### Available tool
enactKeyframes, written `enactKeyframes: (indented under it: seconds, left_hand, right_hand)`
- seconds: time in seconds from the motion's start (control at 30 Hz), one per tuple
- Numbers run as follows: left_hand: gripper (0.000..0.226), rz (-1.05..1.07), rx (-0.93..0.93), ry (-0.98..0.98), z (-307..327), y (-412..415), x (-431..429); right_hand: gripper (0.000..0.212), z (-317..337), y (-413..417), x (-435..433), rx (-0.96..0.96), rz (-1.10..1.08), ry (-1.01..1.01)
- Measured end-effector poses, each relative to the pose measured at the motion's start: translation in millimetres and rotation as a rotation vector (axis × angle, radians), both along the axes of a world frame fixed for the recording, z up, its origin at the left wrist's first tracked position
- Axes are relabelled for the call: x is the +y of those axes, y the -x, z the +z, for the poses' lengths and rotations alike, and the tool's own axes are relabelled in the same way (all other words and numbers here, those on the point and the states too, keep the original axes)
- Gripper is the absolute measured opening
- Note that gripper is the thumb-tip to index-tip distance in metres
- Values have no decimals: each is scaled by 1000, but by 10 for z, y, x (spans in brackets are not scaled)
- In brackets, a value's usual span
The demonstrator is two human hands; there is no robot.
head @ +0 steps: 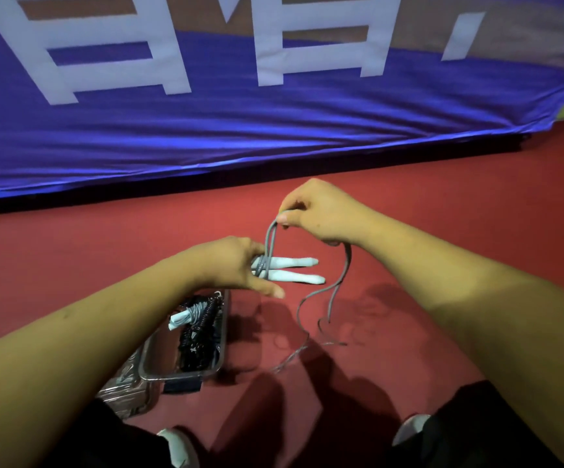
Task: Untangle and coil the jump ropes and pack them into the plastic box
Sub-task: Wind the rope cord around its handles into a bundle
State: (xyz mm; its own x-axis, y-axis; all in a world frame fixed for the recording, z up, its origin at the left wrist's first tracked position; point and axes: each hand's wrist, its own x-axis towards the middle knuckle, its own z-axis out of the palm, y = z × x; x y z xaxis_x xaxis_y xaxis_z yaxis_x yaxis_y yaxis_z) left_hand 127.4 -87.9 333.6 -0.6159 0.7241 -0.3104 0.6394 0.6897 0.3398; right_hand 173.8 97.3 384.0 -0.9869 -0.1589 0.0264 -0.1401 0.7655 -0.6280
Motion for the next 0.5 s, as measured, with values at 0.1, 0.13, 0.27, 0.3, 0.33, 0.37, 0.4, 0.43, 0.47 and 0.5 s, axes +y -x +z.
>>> enactKeyframes:
  seconds: [0.1, 0.13, 0.27, 0.3, 0.33, 0.37, 0.4, 0.43, 0.47, 0.5]
  left_hand:
    - [30, -62, -120, -149, 88, -81, 20]
    - [27, -85, -126, -159, 124, -90, 4]
    - [28, -119, -155, -180, 214, -121, -71]
    - [28, -117, -191, -214, 241, -149, -72]
    - [26, -106, -234, -267, 269, -177, -68]
    - [24, -87, -275, -332, 303, -204, -64]
    - [21, -61, -302, -409, 330, -218, -60]
    - [17, -32, -305, -481, 352, -227, -57]
    - [17, 1, -291, -542, 361, -222, -57]
    - [21, 39, -272, -587, 367, -212, -61]
  right_hand:
    - [18, -22, 14, 152, -13, 3, 41]
    - [18, -33, 24, 198, -24, 6, 55]
    - [16, -88, 63, 328, -30, 20, 126]
    - [16, -133, 70, 357, -33, 12, 143]
    - [13, -185, 69, 379, -53, 5, 176]
    - [8, -228, 49, 391, -86, 19, 205]
    - [8, -273, 31, 378, -122, 43, 229]
    - [19, -310, 16, 349, -151, 51, 249]
    - [27, -361, 16, 313, -164, 38, 282]
    - [31, -380, 8, 237, -199, 1, 359]
